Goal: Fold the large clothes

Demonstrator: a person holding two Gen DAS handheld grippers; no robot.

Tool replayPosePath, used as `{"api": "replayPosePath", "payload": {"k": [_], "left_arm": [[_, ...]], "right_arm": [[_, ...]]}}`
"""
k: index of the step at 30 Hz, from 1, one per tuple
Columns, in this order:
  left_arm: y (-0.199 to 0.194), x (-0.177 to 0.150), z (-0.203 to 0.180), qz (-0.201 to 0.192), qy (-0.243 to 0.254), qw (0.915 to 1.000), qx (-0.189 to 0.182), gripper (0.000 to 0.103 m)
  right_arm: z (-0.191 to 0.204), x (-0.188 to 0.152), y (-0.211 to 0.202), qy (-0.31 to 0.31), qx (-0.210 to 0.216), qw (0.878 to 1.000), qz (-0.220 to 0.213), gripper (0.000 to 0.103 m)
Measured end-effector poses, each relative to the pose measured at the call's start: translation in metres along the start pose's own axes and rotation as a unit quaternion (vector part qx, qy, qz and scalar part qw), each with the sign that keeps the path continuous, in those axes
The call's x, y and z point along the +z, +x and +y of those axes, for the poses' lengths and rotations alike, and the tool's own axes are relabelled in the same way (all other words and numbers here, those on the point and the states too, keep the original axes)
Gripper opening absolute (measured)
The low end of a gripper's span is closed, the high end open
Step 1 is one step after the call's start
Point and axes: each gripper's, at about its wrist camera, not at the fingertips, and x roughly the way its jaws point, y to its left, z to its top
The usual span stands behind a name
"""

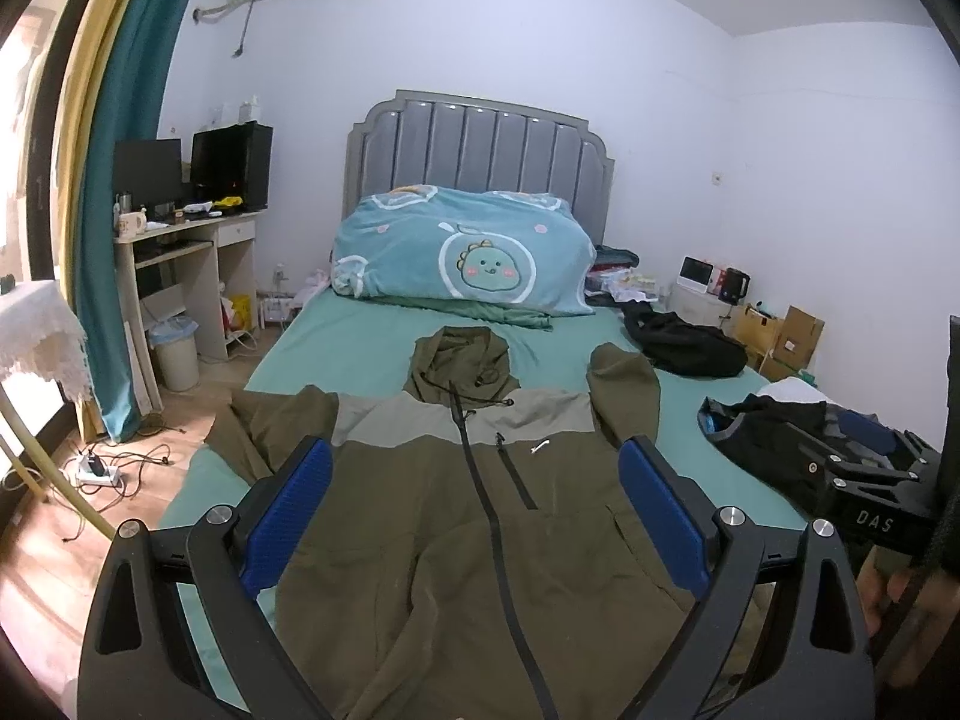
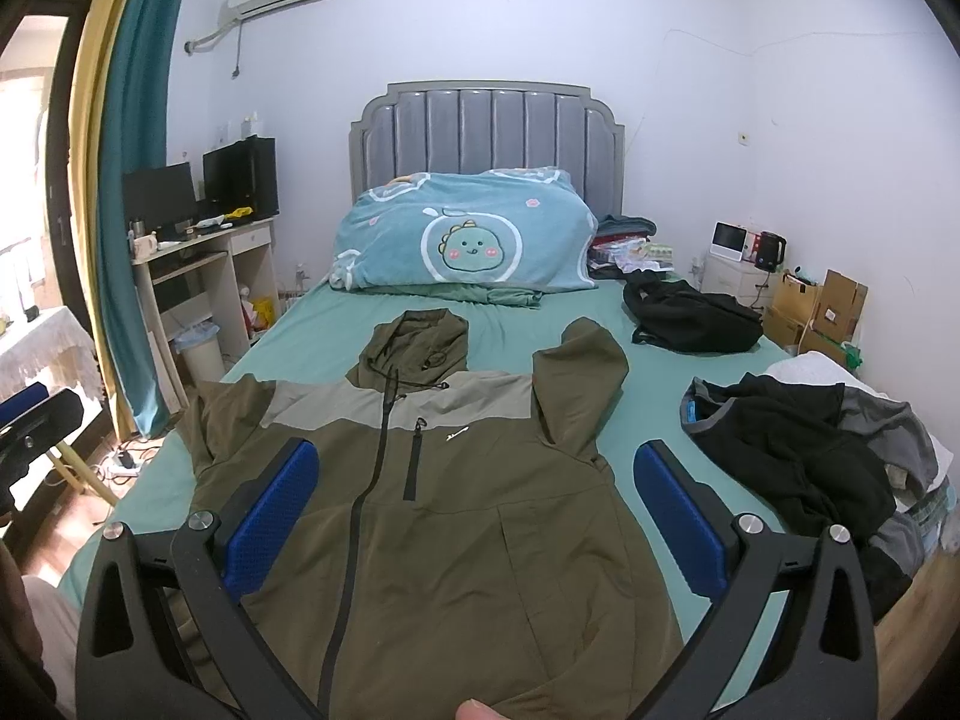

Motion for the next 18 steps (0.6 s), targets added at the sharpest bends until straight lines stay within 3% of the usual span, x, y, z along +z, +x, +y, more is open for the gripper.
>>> {"api": "replayPosePath", "payload": {"k": [18], "left_arm": [[-0.0055, -0.0007, -0.0054, -0.007, 0.002, 1.0000, -0.004, 0.098]], "right_arm": [[-0.0020, -0.0004, -0.0003, 0.002, 0.000, 1.000, -0.001, 0.103]]}}
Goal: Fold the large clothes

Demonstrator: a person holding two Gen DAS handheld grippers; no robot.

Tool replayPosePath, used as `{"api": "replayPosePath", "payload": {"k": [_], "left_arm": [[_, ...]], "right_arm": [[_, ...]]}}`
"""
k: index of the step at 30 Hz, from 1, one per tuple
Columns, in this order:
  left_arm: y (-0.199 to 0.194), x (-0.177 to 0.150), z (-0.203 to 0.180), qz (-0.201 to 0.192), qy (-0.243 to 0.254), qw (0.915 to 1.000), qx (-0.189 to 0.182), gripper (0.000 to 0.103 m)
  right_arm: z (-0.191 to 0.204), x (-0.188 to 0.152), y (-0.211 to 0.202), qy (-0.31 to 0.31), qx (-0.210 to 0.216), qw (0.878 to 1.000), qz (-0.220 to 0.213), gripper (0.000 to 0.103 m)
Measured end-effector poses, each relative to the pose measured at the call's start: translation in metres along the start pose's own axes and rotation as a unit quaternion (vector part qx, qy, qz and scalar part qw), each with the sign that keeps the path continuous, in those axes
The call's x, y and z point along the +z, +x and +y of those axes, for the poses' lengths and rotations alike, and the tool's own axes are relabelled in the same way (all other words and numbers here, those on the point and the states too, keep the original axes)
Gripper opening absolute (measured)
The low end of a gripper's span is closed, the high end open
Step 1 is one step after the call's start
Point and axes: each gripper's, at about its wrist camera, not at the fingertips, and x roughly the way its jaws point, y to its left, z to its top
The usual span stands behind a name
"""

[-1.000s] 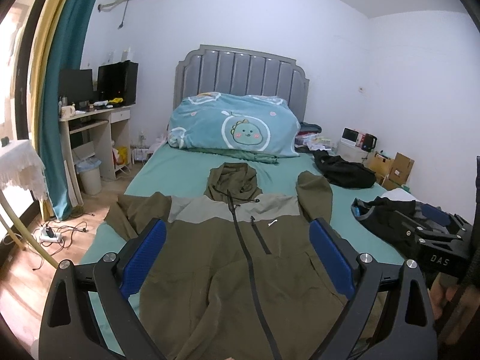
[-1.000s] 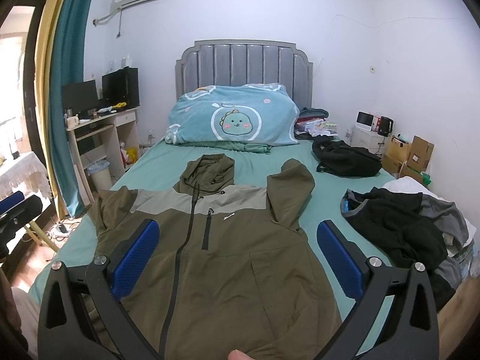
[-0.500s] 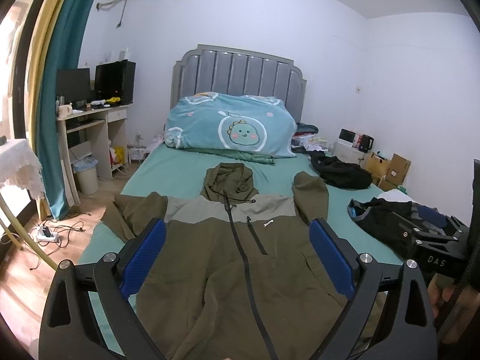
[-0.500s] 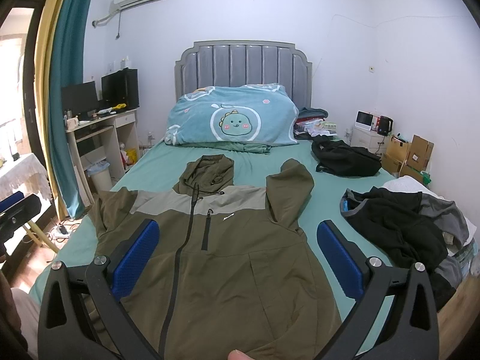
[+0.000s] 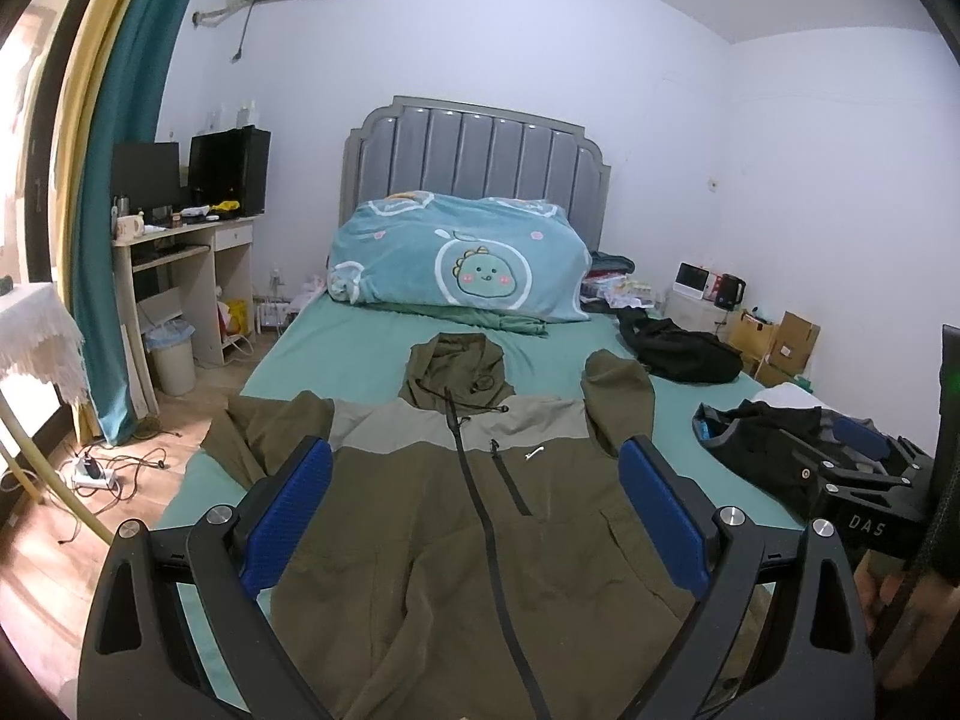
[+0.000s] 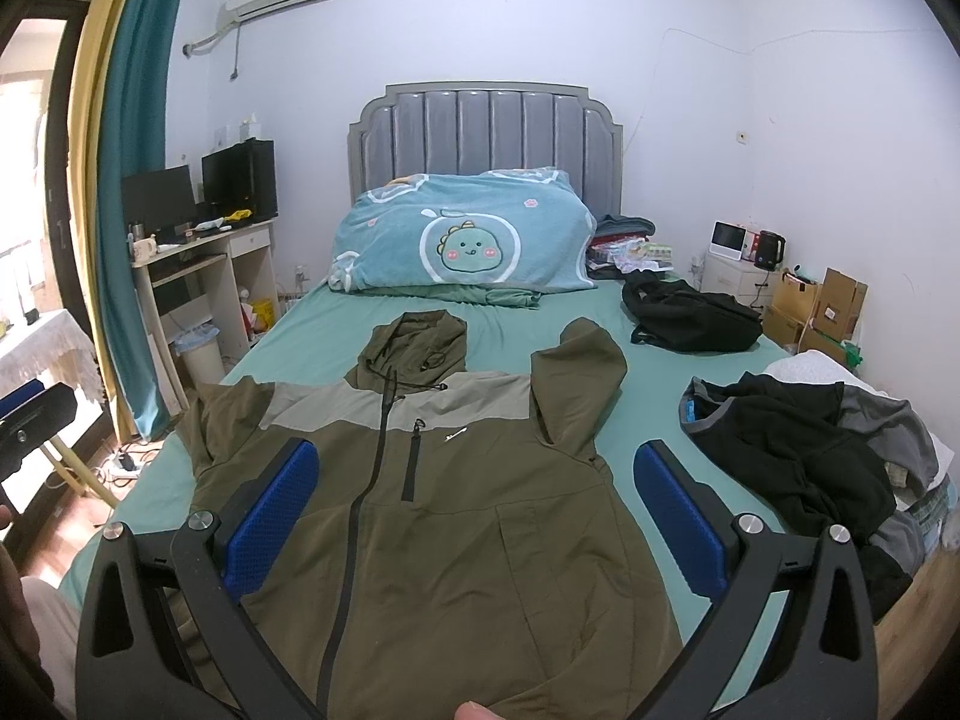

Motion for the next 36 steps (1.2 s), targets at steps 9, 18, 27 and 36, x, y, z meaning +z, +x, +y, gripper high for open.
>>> {"api": "replayPosePath", "payload": {"k": [9, 18, 27, 36], "left_arm": [[0.003, 0.000, -0.004, 0.003, -0.001, 1.0000, -0.003, 0.098], [0.005, -0.001, -0.002, 0.008, -0.003, 1.0000, -0.003, 0.098], [0.031, -0.001, -0.001, 0.028, 0.002, 0.9996, -0.004, 0.098], [0.119, -0.004, 0.014, 0.078, 0.006, 0.9969, 0.001, 0.098]], "right_arm": [[-0.001, 0.000, 0.000, 0.002, 0.000, 1.000, 0.001, 0.103], [-0.010, -0.003, 0.001, 0.005, -0.002, 1.000, 0.006, 0.103], [-0.019, -0.010, 0.031, 0.007, -0.007, 1.000, 0.029, 0.103], [-0.067, -0.006, 0.118, 0.013, -0.014, 0.998, 0.066, 0.103]]}}
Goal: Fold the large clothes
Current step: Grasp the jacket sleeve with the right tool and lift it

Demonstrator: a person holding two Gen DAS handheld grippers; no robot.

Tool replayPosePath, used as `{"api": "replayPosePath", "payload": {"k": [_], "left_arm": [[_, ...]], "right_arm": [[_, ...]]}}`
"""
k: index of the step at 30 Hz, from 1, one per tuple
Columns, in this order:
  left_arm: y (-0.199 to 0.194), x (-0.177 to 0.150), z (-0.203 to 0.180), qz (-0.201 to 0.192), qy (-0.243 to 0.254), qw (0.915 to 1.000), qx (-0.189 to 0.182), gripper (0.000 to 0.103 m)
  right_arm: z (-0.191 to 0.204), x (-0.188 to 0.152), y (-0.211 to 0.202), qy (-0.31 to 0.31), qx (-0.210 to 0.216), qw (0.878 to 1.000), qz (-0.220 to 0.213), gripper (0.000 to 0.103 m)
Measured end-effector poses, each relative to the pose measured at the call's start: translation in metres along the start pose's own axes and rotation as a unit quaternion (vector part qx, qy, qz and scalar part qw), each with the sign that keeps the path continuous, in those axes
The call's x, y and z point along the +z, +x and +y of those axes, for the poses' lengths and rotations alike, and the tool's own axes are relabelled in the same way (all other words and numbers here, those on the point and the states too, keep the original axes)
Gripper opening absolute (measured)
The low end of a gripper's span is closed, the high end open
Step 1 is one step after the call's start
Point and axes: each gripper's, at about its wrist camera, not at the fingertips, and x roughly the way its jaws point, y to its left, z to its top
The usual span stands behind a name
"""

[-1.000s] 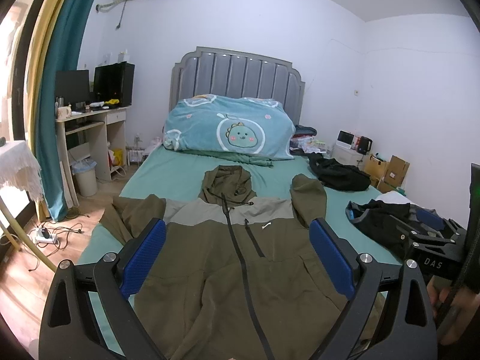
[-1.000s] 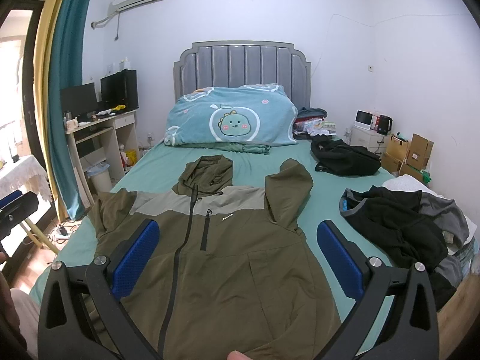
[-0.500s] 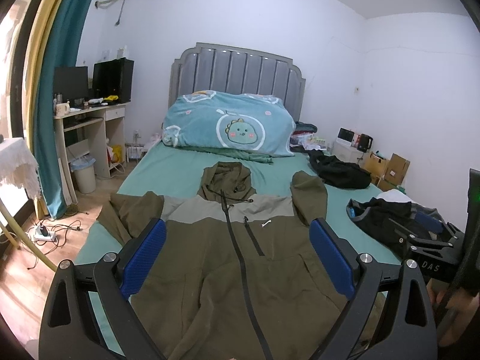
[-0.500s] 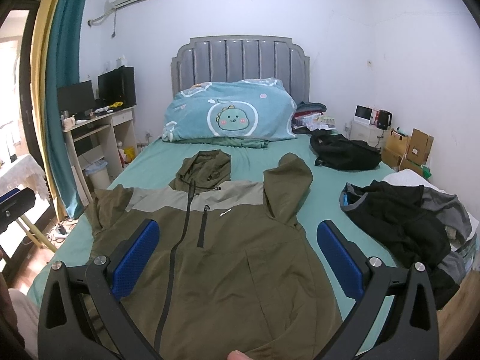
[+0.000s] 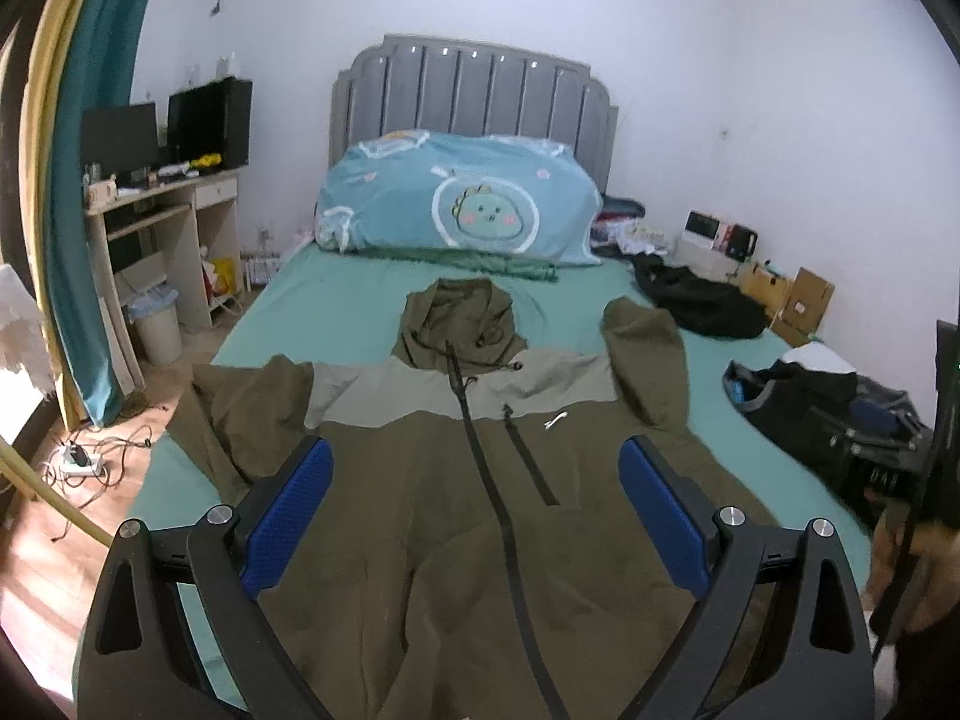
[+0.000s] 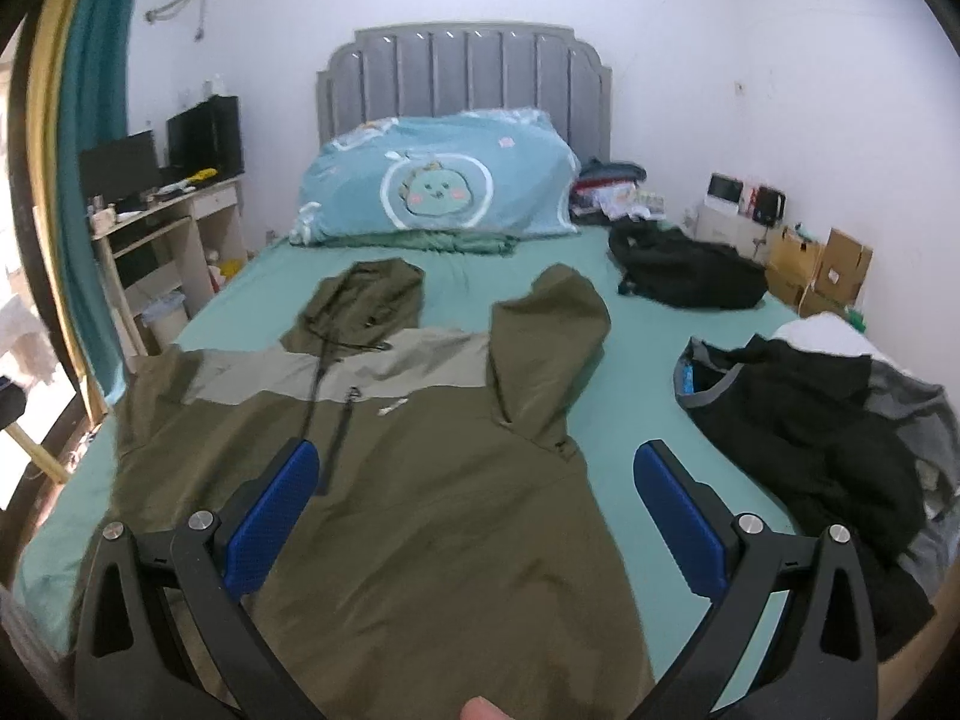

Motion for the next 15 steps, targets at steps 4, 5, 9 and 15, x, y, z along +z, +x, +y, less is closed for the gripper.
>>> {"api": "replayPosePath", "payload": {"k": [4, 5, 9, 15], "left_arm": [[0.050, 0.001, 0.012, 0.032, -0.006, 0.9994, 0.013, 0.098], [0.064, 0.002, 0.015, 0.043, -0.006, 0.9988, 0.022, 0.098], [0.108, 0.006, 0.030, 0.057, -0.013, 0.9976, 0.038, 0.098], [0.155, 0.010, 0.036, 0.060, -0.014, 0.9961, 0.063, 0.098]], "right_arm": [[-0.026, 0.009, 0.053, -0.008, -0.009, 1.000, 0.019, 0.092], [-0.033, 0.011, 0.067, -0.006, -0.006, 1.000, 0.026, 0.090], [-0.073, 0.023, 0.137, 0.041, 0.025, 0.997, 0.066, 0.076], [-0.115, 0.034, 0.228, 0.099, 0.038, 0.989, 0.105, 0.067]]}}
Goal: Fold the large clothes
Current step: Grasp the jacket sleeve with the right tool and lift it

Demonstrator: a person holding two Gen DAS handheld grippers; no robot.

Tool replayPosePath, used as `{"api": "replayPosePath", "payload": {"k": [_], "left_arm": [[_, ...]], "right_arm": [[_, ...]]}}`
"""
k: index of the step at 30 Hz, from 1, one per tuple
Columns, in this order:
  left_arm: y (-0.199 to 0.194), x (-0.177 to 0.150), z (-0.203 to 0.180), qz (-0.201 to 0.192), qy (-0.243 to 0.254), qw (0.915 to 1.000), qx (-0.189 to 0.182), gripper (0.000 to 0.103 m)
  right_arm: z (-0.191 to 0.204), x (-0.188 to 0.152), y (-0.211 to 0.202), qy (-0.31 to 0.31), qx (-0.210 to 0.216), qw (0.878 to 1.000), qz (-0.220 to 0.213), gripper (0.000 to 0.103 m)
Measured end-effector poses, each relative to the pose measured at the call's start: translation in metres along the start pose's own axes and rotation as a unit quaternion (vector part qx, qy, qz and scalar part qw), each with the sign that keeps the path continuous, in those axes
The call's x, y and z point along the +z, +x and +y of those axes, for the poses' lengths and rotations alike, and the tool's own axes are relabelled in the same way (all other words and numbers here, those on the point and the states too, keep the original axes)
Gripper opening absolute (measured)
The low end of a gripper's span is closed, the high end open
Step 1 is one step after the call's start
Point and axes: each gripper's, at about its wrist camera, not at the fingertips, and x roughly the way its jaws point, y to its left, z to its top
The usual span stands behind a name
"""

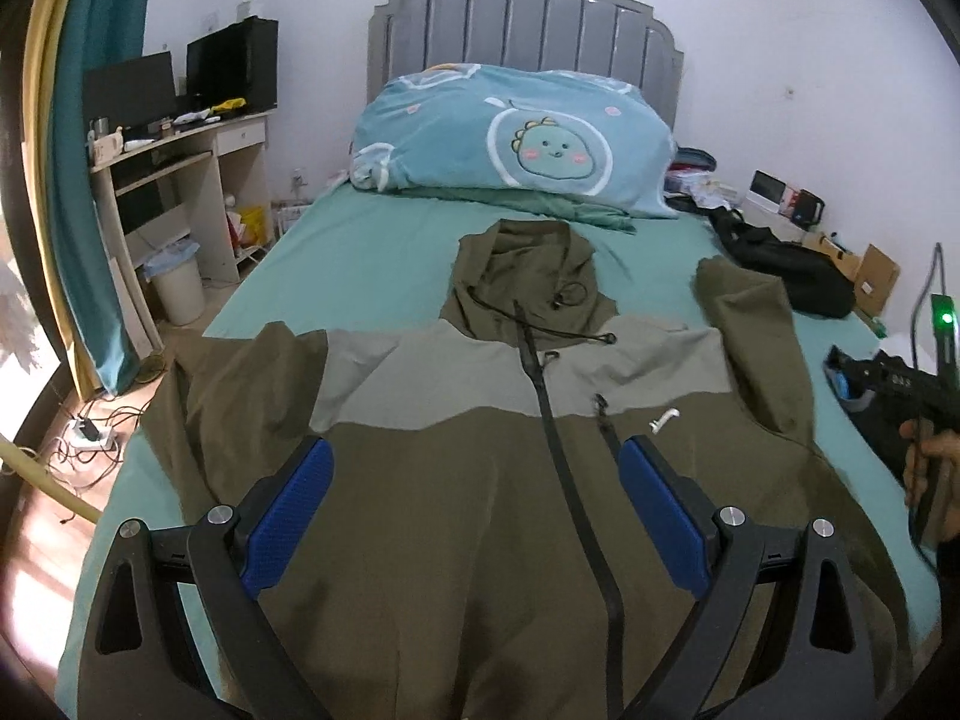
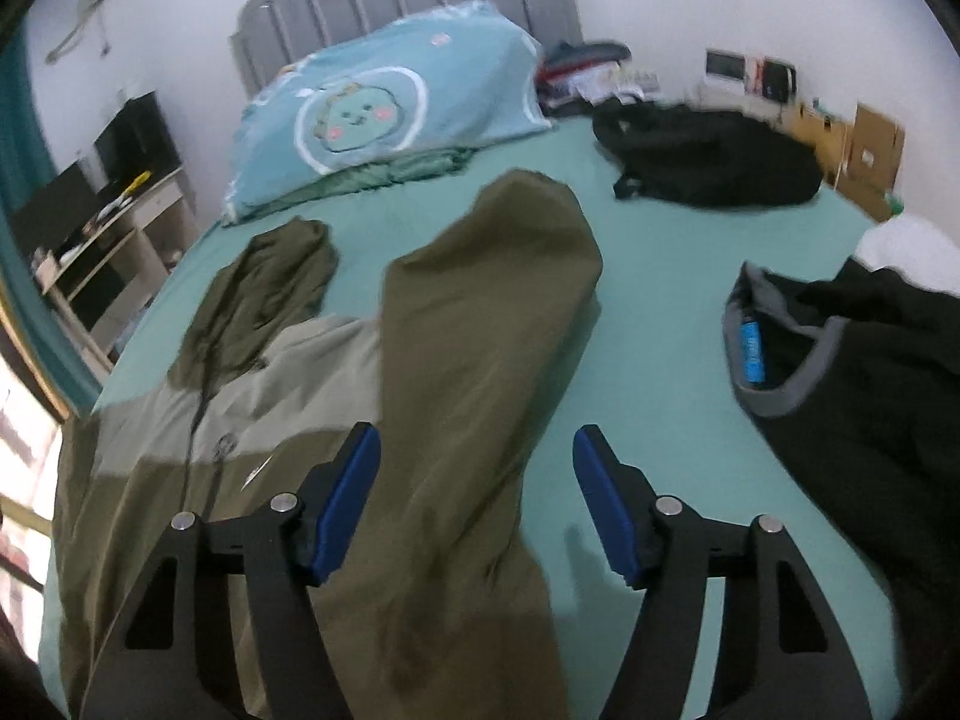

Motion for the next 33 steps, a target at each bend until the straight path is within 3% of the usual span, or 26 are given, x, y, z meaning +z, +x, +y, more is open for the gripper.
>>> {"api": "replayPosePath", "payload": {"k": [3, 9, 10, 11, 12, 13, 20, 24, 28, 31, 33], "left_arm": [[0.018, 0.001, -0.004, 0.006, 0.000, 1.0000, 0.006, 0.098], [0.038, -0.001, -0.008, 0.017, -0.010, 0.9997, 0.017, 0.098], [0.039, -0.002, -0.009, 0.020, -0.010, 0.9996, 0.018, 0.098], [0.040, -0.002, -0.010, 0.023, -0.010, 0.9995, 0.020, 0.098], [0.041, -0.003, -0.010, 0.026, -0.010, 0.9994, 0.019, 0.098], [0.041, -0.003, -0.011, 0.029, -0.009, 0.9994, 0.016, 0.098], [0.022, -0.003, -0.011, 0.039, 0.011, 0.9992, -0.006, 0.098], [0.008, -0.008, -0.002, 0.038, 0.033, 0.9986, -0.014, 0.098], [0.007, -0.017, 0.011, 0.048, 0.054, 0.9967, -0.038, 0.098], [0.008, -0.024, 0.020, 0.035, 0.090, 0.9946, -0.040, 0.098], [0.008, -0.029, 0.030, 0.014, 0.094, 0.9944, -0.047, 0.098]], "right_arm": [[-0.014, 0.011, 0.034, 0.019, -0.010, 1.000, 0.014, 0.067], [-0.047, 0.026, 0.100, 0.081, 0.015, 0.995, 0.056, 0.067], [-0.050, 0.028, 0.108, 0.089, 0.027, 0.994, 0.059, 0.057], [-0.051, 0.030, 0.115, 0.091, 0.047, 0.993, 0.065, 0.024], [-0.051, 0.032, 0.117, 0.090, 0.053, 0.992, 0.069, 0.008], [-0.049, 0.035, 0.113, 0.088, 0.055, 0.993, 0.060, 0.002], [-0.015, 0.040, 0.022, -0.016, 0.069, 0.996, -0.051, 0.001], [0.035, 0.007, -0.043, -0.122, 0.093, 0.984, -0.087, 0.001], [0.091, -0.053, -0.065, -0.211, 0.103, 0.971, -0.046, 0.002], [0.115, -0.098, -0.058, -0.230, 0.095, 0.968, 0.003, 0.005], [0.125, -0.117, -0.051, -0.224, 0.102, 0.969, 0.035, 0.026]]}}
